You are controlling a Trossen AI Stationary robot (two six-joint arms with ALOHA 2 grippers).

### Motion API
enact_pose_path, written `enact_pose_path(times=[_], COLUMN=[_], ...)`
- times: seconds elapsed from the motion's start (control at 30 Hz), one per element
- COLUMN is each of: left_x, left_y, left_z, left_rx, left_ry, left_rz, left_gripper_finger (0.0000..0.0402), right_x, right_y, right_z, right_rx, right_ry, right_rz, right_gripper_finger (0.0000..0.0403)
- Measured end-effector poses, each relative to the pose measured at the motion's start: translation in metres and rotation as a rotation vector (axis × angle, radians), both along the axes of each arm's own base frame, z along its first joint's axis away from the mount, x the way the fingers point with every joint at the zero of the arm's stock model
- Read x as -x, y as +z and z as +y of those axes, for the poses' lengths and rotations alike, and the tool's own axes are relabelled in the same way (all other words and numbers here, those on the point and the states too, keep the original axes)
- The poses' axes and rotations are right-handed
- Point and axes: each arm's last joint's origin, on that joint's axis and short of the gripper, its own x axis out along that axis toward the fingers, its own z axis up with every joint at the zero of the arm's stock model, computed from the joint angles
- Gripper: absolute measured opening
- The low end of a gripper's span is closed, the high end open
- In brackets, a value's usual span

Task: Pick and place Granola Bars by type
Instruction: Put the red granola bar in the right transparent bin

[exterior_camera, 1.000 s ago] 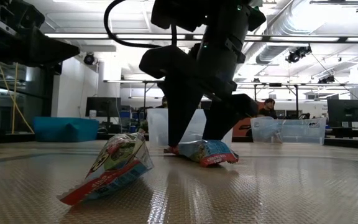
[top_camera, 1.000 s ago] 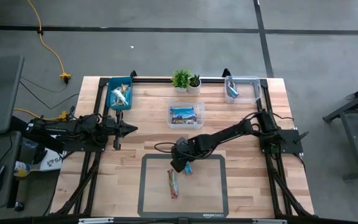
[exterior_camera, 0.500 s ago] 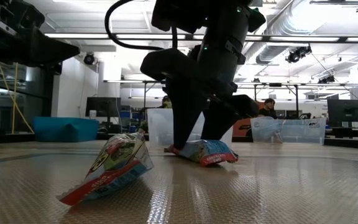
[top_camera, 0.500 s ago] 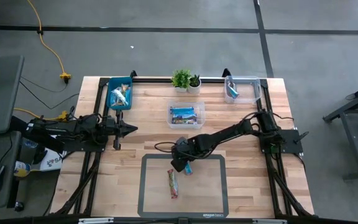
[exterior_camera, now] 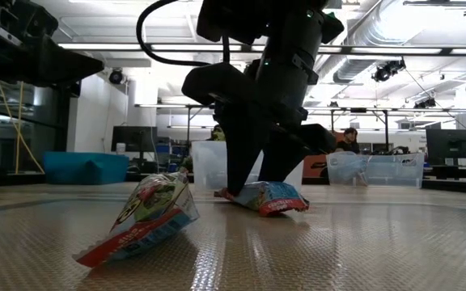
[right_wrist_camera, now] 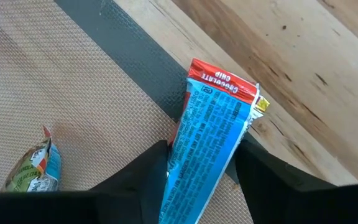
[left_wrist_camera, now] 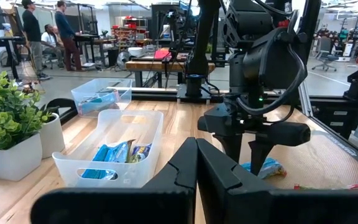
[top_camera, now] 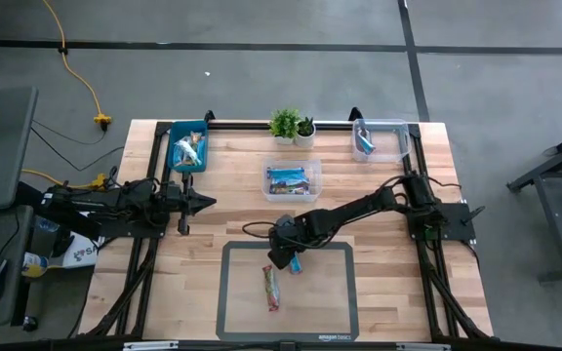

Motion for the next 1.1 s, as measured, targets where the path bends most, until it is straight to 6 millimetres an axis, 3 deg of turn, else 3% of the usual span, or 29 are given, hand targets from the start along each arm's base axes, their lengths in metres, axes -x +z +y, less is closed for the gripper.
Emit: enact_pose_path(times=[0.7,1.1], left_x=[0.0,0.0], left_y=[0.0,0.0], left_z=[0.0,0.0], left_rx=[0.0,0.0], left_ry=[-0.003,-0.003], left_rz=[0.0,0.0], left_gripper_finger=[0.0001,0.0001], right_x=[-0.011,-0.02], right_y=[0.014,0.026], right_z=[0.0,0.003], right_rx=[-0.071,-0.135], right_ry=[0.05,0.146], right_rz=[-0.151,-0.279], right_gripper_finger=[0.0121,0.0113])
